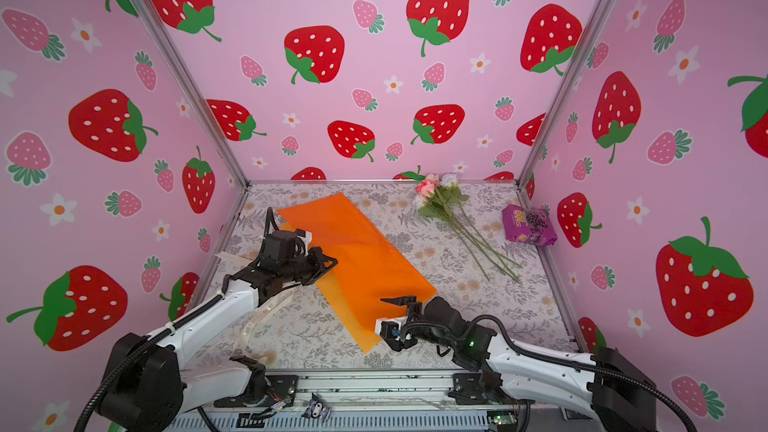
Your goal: Tie the bouquet of fake flowers
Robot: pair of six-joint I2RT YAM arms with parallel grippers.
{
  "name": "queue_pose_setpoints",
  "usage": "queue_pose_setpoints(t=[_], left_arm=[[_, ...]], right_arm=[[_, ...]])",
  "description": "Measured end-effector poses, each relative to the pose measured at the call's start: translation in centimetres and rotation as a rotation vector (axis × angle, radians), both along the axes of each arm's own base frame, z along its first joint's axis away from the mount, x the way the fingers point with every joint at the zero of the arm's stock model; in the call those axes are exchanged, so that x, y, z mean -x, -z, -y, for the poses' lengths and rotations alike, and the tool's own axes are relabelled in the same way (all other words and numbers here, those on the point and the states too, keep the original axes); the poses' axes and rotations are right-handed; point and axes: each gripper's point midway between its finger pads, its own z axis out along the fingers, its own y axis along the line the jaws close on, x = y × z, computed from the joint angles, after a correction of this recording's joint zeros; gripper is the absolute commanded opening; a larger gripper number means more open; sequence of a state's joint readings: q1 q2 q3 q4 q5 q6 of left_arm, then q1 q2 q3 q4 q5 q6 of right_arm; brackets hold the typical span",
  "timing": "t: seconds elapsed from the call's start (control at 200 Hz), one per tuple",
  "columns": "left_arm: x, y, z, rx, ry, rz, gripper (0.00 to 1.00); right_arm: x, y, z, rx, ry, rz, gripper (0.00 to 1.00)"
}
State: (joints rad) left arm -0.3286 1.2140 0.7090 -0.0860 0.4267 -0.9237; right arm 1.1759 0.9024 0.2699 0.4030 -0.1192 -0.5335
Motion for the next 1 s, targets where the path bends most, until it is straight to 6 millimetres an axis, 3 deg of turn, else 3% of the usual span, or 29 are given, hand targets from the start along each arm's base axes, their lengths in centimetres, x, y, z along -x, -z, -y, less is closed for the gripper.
queue_pose_setpoints(t=[0.265, 0.41, 0.505, 0.69, 0.81, 0.845, 0.875, 0.931, 1.001], left_arm=[[-0.3, -1.4, -0.5, 0.013, -0.018, 0.022, 0.0], [-0.3, -1.5, -0.5, 0.027, -0.02, 0.013, 0.0], [-0.1, -1.6, -0.4, 0.036, -0.014, 0.008, 0.0], [0.0, -1.6, -0.3, 0.043, -0.01, 0.004, 0.0], [0.0, -1.6, -0.3, 0.044, -0.008, 0.004, 0.0], [0.0, -1.7, -0.3, 0.044, -0.008, 0.005, 0.04], [0.0, -1.7, -0.3, 0.042, -0.008, 0.005, 0.13], [0.2, -1.7, -0.5, 0.035, -0.006, 0.004, 0.19], [0.3, -1.9, -0.7, 0.018, 0.001, 0.01, 0.39]], right_arm=[[0.6, 3.3, 0.4, 0.084, -0.003, 0.019, 0.8], [-0.9, 4.2, 1.0, 0.087, 0.079, 0.1, 0.81], [-2.4, 4.7, 1.3, 0.095, 0.15, 0.165, 0.76], [-5.1, 4.3, 1.2, 0.086, 0.264, 0.229, 0.53], [-6.5, 3.0, 1.0, 0.026, 0.326, 0.22, 0.29], [-6.9, 2.4, 0.9, 0.007, 0.339, 0.216, 0.23], [-7.1, 1.9, 0.7, -0.01, 0.349, 0.213, 0.16], [-7.6, 1.0, 0.5, -0.039, 0.369, 0.202, 0.0], [-8.2, -0.2, 0.5, -0.085, 0.395, 0.177, 0.0]])
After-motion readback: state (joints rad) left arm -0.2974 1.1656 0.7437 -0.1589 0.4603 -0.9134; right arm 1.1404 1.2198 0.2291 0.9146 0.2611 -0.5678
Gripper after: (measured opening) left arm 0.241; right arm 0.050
